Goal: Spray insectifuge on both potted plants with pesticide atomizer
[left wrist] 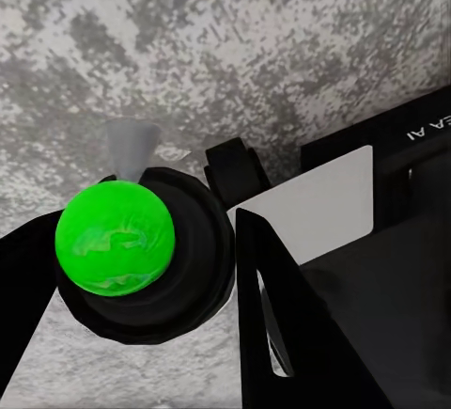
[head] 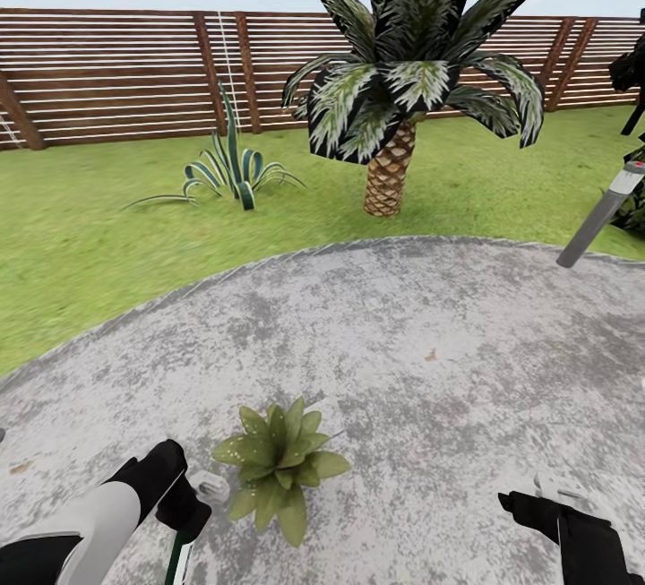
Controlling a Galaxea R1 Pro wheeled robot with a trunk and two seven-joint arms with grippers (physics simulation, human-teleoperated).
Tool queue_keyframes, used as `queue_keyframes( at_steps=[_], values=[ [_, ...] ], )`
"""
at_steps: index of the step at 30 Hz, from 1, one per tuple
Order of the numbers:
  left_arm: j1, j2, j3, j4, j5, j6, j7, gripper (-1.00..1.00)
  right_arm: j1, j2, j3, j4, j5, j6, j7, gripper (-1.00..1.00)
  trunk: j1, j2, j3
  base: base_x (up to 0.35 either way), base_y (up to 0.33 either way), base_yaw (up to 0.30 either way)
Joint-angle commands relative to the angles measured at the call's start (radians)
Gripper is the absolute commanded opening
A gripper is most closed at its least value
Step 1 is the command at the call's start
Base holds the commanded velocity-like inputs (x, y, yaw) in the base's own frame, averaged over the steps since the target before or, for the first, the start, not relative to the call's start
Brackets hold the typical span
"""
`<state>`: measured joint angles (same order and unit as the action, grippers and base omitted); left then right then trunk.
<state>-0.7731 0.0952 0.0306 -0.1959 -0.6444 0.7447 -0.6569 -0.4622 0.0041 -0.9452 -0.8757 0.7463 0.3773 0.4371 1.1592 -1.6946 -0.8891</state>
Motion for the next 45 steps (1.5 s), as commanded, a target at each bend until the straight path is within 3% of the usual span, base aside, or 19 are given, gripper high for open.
queue_keyframes(
  at_steps=[1, 18, 34, 45],
  values=[
    [0.0, 0.0, 0.003, -0.002, -0.009, 0.004, -0.007, -1.0, -0.001, 0.0, -0.003, -0.002, 0.009, 0.002, 0.009, 1.0, 0.0, 0.0, -0.001, 0.0, -0.001, 0.109],
    [0.0, 0.0, 0.003, -0.002, -0.008, 0.004, -0.007, -1.0, -0.001, 0.0, -0.003, -0.002, 0.009, 0.002, 0.008, 1.0, 0.0, 0.0, -0.001, 0.146, -0.151, 0.157],
    [0.0, 0.0, 0.003, 0.0, -0.008, 0.004, -0.007, -1.0, -0.001, 0.0, -0.003, -0.002, 0.01, 0.002, 0.008, 1.0, 0.0, 0.0, -0.001, 0.004, -0.025, 0.224],
    [0.0, 0.0, 0.003, -0.002, -0.008, 0.004, -0.007, -1.0, -0.001, 0.0, -0.003, -0.002, 0.01, 0.002, 0.008, 1.0, 0.0, 0.0, -0.001, 0.0, -0.12, 0.026]
  ],
)
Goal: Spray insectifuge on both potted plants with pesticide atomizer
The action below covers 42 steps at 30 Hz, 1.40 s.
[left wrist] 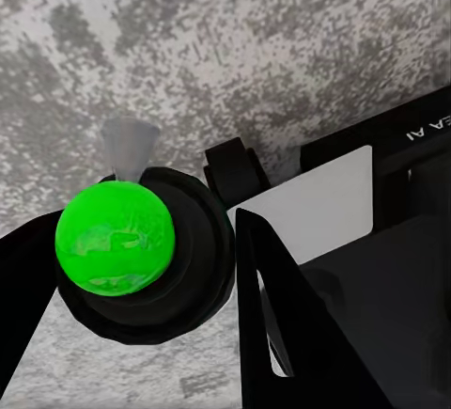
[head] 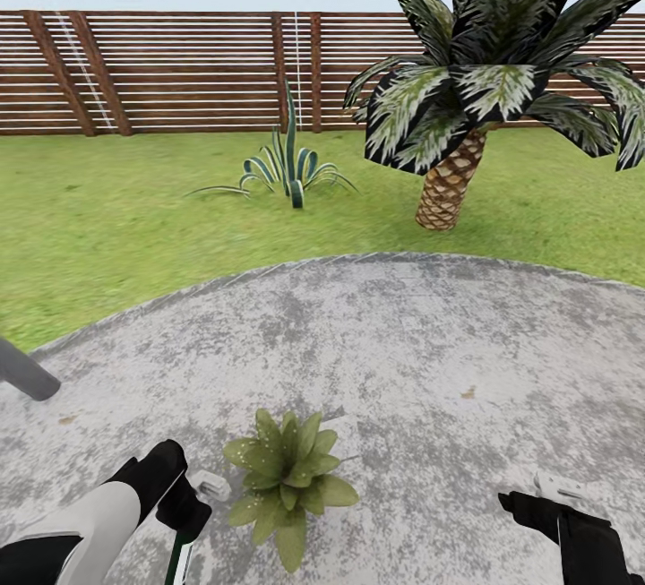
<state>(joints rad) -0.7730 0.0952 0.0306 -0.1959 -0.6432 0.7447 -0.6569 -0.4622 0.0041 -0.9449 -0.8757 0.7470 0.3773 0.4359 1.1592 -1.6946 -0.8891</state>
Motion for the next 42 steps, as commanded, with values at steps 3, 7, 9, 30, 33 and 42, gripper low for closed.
queue_keyframes(
  at_steps=[3, 7, 9, 30, 33, 42],
  values=[
    [0.0, 0.0, 0.003, -0.002, -0.009, 0.004, -0.007, -1.0, -0.001, 0.0, -0.004, -0.002, 0.009, 0.002, 0.009, 1.0, 0.0, 0.0, -0.001, 0.0, -0.03, 0.032],
    [0.0, -0.004, 0.003, -0.002, -0.009, 0.004, -0.007, -1.0, -0.001, 0.0, -0.004, -0.002, 0.009, 0.002, 0.009, 1.0, 0.0, 0.0, -0.001, 0.0, -0.244, 0.199],
    [0.0, -0.005, 0.003, -0.002, -0.009, 0.004, -0.007, -1.0, -0.001, 0.0, -0.003, -0.002, 0.009, 0.002, 0.009, 1.0, 0.0, 0.0, -0.001, 0.0, -0.31, 0.171],
    [0.0, -0.005, 0.007, -0.003, -0.009, 0.005, -0.007, -1.0, -0.001, 0.0, -0.003, -0.002, 0.009, 0.002, 0.009, 1.0, 0.0, 0.0, -0.001, 0.0, -0.175, 0.159],
    [0.0, -0.004, 0.008, -0.003, -0.009, 0.005, -0.007, -1.0, -0.001, 0.0, -0.003, -0.002, 0.009, 0.002, 0.009, 1.0, 0.0, 0.0, -0.001, 0.0, -0.321, 0.24],
    [0.0, -0.002, 0.008, -0.003, -0.009, 0.005, -0.007, -1.0, -0.001, 0.0, -0.003, -0.001, 0.009, 0.002, 0.009, 1.0, 0.0, 0.0, -0.001, 0.0, -0.225, 0.096]
  ],
)
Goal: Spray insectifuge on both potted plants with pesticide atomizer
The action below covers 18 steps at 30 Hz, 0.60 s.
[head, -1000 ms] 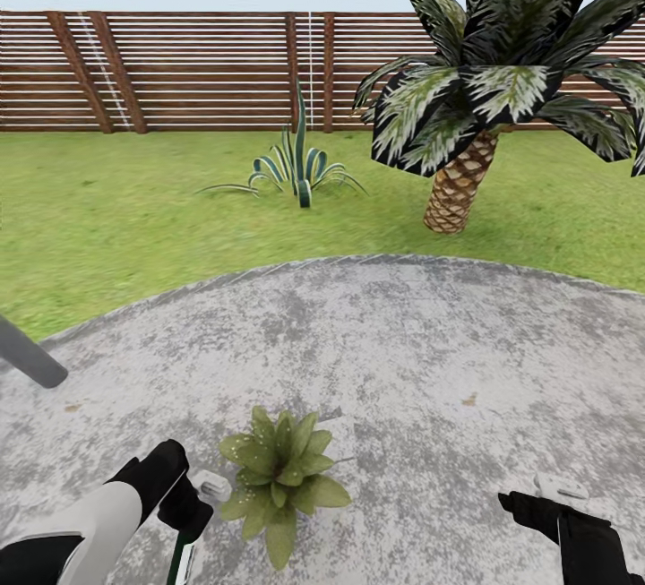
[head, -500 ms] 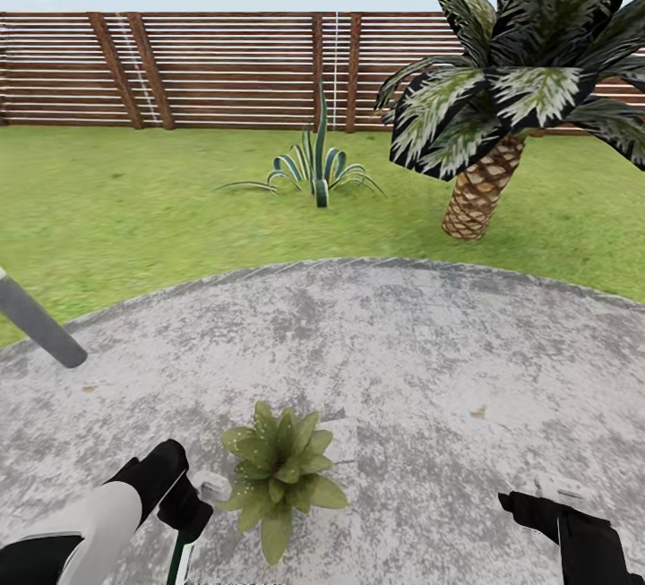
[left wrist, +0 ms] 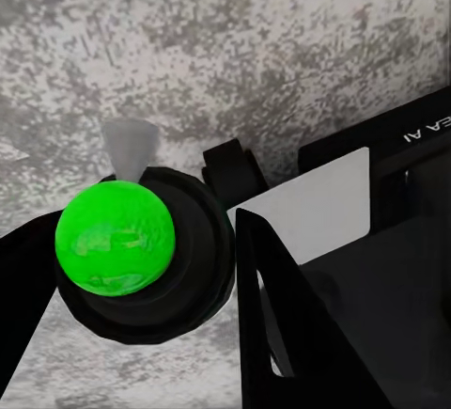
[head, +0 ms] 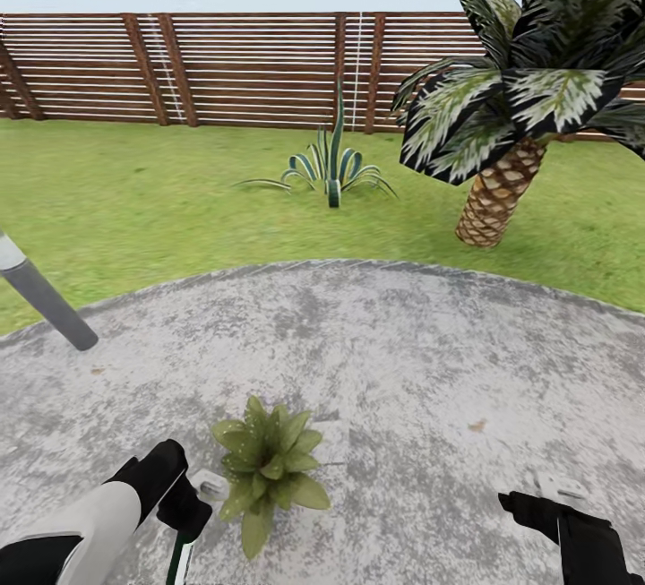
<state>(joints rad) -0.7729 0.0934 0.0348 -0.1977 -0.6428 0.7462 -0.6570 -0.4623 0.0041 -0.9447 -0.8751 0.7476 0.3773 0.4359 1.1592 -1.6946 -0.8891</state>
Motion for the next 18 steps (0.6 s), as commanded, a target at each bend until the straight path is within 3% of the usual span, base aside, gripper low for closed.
queue_keyframes(
  at_steps=[1, 18],
  values=[
    [0.0, 0.0, 0.004, -0.002, -0.009, 0.004, -0.007, -1.0, -0.001, 0.0, -0.003, -0.002, 0.009, 0.002, 0.009, 1.0, 0.0, 0.0, -0.001, 0.0, -0.022, 0.173],
    [0.0, -0.003, -0.001, 0.0, -0.01, 0.004, -0.007, -1.0, -0.001, 0.0, -0.003, -0.002, 0.009, 0.002, 0.009, 1.0, 0.0, 0.0, -0.001, 0.0, -0.002, 0.242]
  ],
)
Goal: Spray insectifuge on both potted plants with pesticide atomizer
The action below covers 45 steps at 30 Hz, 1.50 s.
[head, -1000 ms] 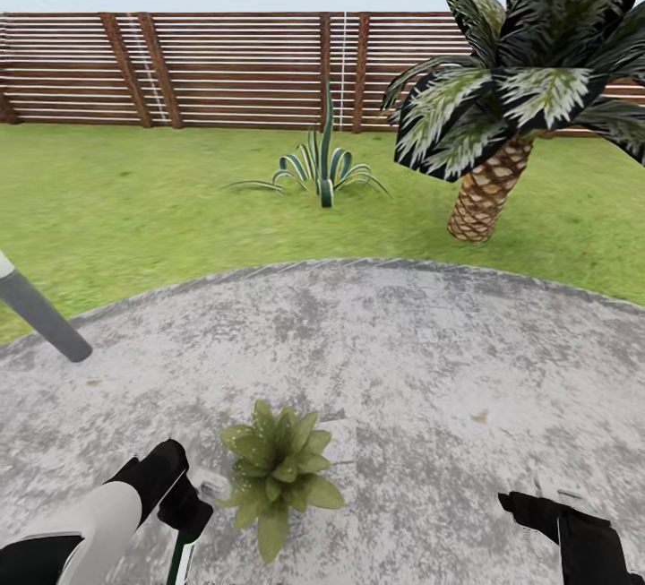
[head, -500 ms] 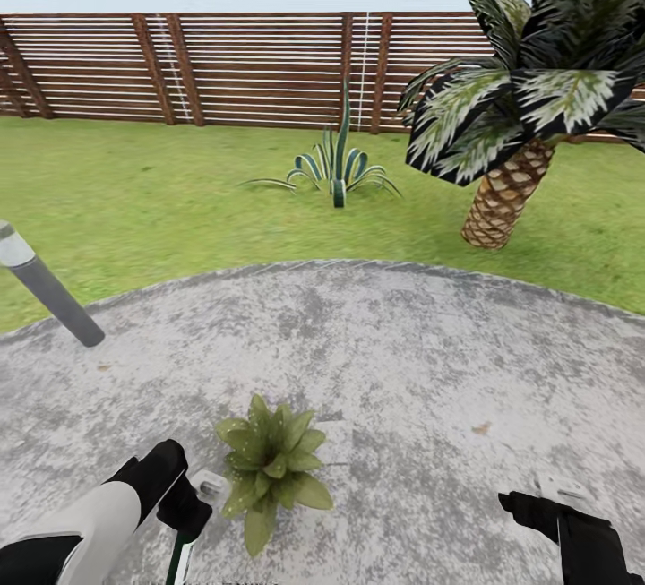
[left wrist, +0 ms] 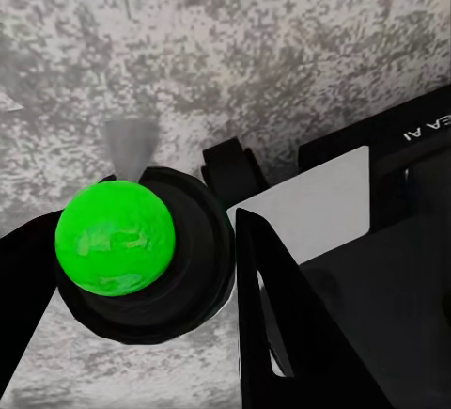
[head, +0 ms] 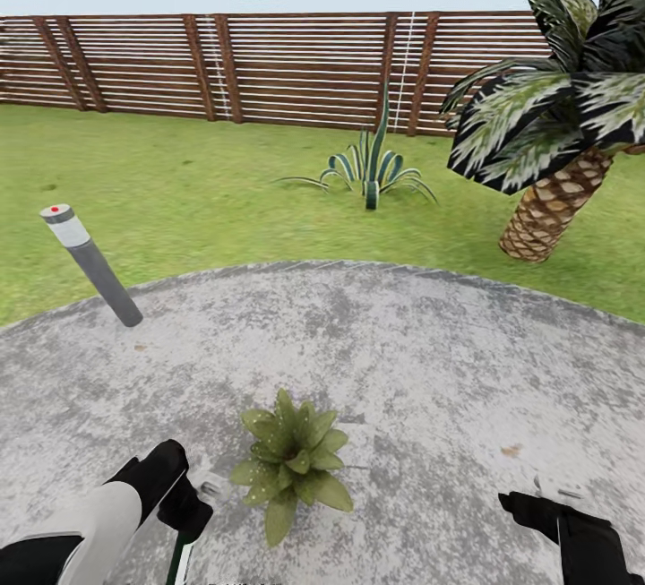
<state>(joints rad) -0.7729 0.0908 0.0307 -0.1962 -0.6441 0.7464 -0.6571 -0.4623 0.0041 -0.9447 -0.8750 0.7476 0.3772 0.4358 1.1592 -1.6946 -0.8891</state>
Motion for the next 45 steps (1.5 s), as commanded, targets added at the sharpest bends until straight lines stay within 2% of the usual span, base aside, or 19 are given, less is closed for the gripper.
queue_keyframes(
  at_steps=[1, 12, 24, 37, 45],
  values=[
    [0.0, 0.0, 0.003, -0.002, -0.008, 0.004, -0.007, -1.0, -0.001, 0.0, -0.003, -0.002, 0.009, 0.002, 0.009, 1.0, 0.0, 0.0, -0.001, 0.0, -0.015, 0.199],
    [0.0, 0.0, 0.004, -0.002, -0.008, 0.004, -0.007, -1.0, -0.001, 0.0, -0.003, -0.001, 0.009, 0.002, 0.009, 1.0, 0.0, 0.0, -0.001, 0.0, -0.213, 0.062],
    [0.0, 0.0, 0.004, -0.002, -0.008, 0.004, -0.007, -1.0, -0.001, 0.0, -0.003, -0.001, 0.009, 0.002, 0.009, 1.0, 0.0, 0.0, -0.001, 0.0, -0.03, 0.213],
    [0.0, 0.0, 0.003, -0.002, -0.008, 0.018, -0.007, -1.0, -0.001, 0.0, -0.003, -0.002, 0.009, 0.002, 0.009, 1.0, 0.0, 0.0, -0.001, 0.039, -0.121, 0.021],
    [0.0, 0.0, 0.004, -0.002, -0.008, 0.018, -0.007, -1.0, -0.001, 0.0, -0.003, -0.002, 0.009, 0.002, 0.009, 1.0, 0.0, 0.0, -0.001, 0.0, -0.065, 0.214]
  ],
)
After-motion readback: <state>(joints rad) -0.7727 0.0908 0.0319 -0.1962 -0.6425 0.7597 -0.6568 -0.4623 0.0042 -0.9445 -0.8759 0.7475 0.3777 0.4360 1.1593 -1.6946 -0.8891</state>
